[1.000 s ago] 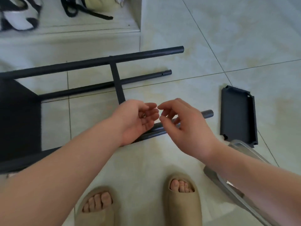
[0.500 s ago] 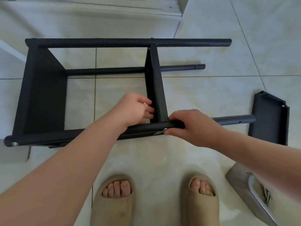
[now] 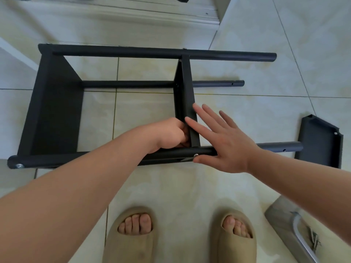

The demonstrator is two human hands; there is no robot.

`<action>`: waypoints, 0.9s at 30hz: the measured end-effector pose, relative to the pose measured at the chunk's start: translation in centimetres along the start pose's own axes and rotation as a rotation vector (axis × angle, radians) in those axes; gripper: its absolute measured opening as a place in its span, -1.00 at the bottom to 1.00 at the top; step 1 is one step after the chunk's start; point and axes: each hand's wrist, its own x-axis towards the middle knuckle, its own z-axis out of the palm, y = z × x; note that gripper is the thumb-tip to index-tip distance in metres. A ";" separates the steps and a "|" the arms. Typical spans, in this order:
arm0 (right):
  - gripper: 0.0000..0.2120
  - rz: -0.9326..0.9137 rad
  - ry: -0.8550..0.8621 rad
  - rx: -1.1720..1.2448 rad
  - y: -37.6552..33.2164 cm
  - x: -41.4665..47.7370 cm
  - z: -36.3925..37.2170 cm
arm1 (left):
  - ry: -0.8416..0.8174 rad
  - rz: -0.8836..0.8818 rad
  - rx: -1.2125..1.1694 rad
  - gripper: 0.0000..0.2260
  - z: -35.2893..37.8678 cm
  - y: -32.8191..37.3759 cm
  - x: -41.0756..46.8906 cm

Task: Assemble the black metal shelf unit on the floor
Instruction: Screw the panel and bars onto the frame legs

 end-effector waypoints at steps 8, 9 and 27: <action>-0.07 -0.108 -0.014 0.027 0.6 1.1 0.0 | -0.002 -0.009 -0.022 -0.84 0.0 -0.4 0.4; -0.05 -0.101 -0.008 0.039 0.6 1.1 0.1 | -0.003 -0.012 -0.035 -0.85 0.0 -0.5 0.5; 0.00 -0.103 0.001 0.059 0.6 1.4 -0.1 | 0.010 -0.056 0.034 -0.85 -0.1 -0.8 1.2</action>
